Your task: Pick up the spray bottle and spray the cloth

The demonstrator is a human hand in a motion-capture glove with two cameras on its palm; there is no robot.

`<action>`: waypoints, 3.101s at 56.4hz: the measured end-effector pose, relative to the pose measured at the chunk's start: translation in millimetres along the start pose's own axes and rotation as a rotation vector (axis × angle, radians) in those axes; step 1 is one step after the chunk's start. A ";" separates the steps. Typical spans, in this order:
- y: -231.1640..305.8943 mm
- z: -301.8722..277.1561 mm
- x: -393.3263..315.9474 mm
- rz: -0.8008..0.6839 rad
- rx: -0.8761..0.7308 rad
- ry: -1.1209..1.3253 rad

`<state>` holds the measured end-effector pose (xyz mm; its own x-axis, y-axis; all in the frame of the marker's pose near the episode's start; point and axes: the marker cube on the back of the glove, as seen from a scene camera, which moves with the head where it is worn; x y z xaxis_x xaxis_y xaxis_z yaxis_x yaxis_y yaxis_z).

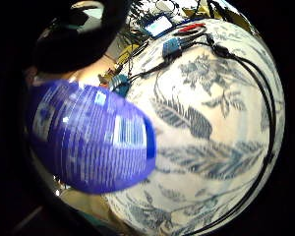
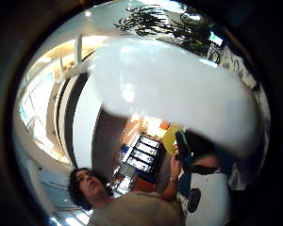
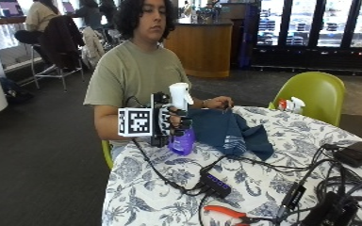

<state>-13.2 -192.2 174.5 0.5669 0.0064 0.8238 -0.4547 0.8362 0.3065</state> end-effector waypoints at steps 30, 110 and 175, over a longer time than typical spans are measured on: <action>-86.5 40.7 7.6 -0.048 0.033 0.027; -30.6 115.6 -100.9 0.465 -1.183 0.929; -67.1 333.9 -167.0 -0.041 -0.658 -0.379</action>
<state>-306.8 -432.4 175.6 0.2461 -0.1209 0.9617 0.1327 0.9870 0.0902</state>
